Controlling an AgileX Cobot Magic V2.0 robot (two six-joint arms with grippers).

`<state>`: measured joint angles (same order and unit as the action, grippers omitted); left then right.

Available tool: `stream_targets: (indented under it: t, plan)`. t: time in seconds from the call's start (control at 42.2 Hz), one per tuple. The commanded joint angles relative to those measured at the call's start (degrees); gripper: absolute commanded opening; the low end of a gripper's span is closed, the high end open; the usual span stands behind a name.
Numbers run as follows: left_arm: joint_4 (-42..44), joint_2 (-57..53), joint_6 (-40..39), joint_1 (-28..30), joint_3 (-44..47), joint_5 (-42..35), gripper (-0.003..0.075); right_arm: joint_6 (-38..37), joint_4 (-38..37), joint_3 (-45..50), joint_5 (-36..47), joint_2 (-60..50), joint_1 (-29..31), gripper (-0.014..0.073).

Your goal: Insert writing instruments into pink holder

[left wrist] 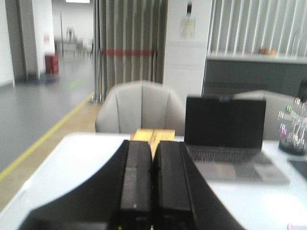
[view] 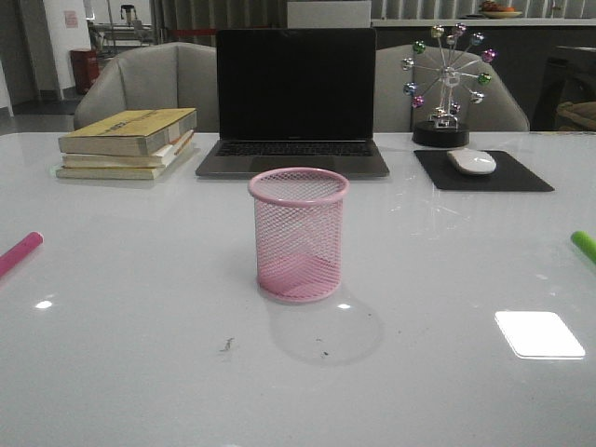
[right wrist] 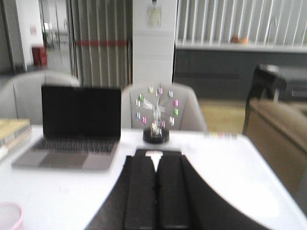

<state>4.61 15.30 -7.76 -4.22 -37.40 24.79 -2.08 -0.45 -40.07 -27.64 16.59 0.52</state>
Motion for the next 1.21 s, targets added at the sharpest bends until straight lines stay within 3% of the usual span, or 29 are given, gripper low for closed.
stream_targets:
  t: [0.0,0.237,0.545,0.616,0.759,0.83,0.901,1.185]
  plan:
    - [0.09,4.41,-0.48,0.01,-2.90,1.02,0.0091,0.46,-0.17,-4.00,-3.01,5.39,-0.11,0.0056]
    - [-0.01,10.95,-0.48,0.01,-2.90,11.41,0.0091,0.46,-0.17,-3.98,-15.11,14.22,-0.11,0.0056]
    - [-0.06,16.03,0.15,0.01,-2.90,12.85,0.0101,0.46,-0.17,-3.56,-19.81,23.69,-0.11,0.0066]
    - [-0.18,16.72,3.57,0.01,-2.90,12.92,0.0158,0.46,-0.17,-3.56,-19.63,25.25,-0.11,0.0125]
    - [-2.07,17.08,5.68,-2.00,-2.90,12.42,0.0485,0.46,-0.17,-3.56,-17.97,28.67,-0.11,0.0426]
    - [-2.92,17.48,5.79,-4.21,-2.90,12.53,0.0603,0.34,-0.17,-3.62,-16.79,30.84,-0.11,0.0526]
    - [-4.29,17.84,5.79,-6.92,-2.90,12.53,0.0636,-0.88,-0.17,-3.74,-14.99,33.52,0.44,0.0544]
    - [-5.51,18.12,5.90,-18.13,-2.90,12.61,0.0635,-2.04,-0.17,-9.04,-13.63,49.39,2.83,0.0538]
